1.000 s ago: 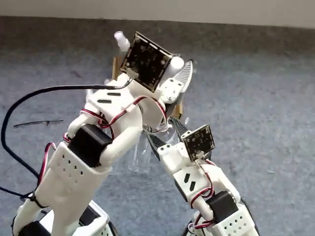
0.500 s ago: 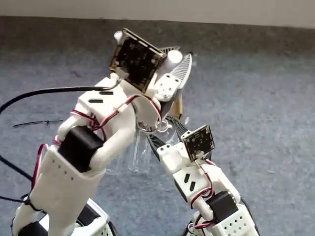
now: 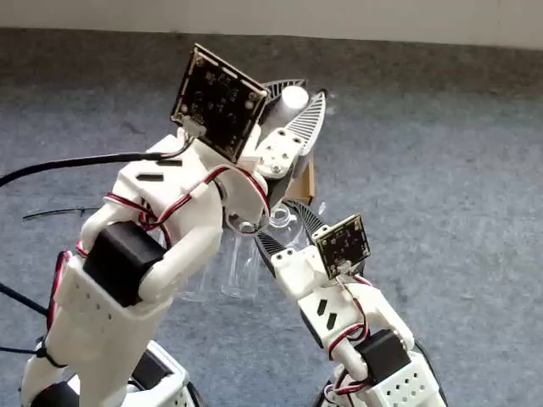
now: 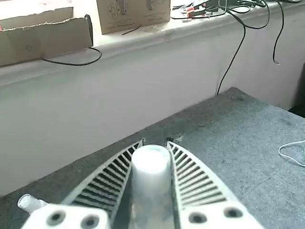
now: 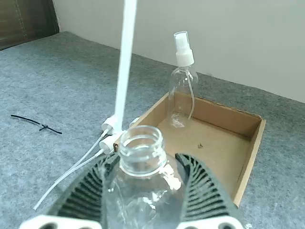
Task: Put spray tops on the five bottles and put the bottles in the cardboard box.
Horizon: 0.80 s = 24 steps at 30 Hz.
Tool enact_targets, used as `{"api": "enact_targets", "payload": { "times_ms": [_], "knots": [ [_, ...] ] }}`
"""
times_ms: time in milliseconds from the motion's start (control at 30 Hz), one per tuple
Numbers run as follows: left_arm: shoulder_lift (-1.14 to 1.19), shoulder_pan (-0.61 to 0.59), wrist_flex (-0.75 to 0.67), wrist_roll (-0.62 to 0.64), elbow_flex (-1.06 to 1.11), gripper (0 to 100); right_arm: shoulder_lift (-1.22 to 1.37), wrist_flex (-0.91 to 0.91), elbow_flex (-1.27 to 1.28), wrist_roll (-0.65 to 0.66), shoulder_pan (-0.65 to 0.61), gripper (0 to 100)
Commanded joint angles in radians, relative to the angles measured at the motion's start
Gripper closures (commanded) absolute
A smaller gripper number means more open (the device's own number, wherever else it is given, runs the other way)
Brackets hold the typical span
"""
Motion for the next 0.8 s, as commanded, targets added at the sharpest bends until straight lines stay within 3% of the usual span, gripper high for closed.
{"api": "enact_targets", "payload": {
  "times_ms": [0,433,767],
  "knots": [
    [-0.012,0.001,-0.106,0.000,0.059,100,-0.013,-0.021,-0.013,-0.009,-0.001,99.5],
    [-0.012,-0.013,-0.167,0.003,0.139,100,-0.013,-0.021,-0.013,-0.009,-0.001,99.5],
    [-0.104,-0.015,-0.029,0.002,0.375,100,-0.013,-0.021,-0.012,-0.011,0.001,99.5]
  ]
}}
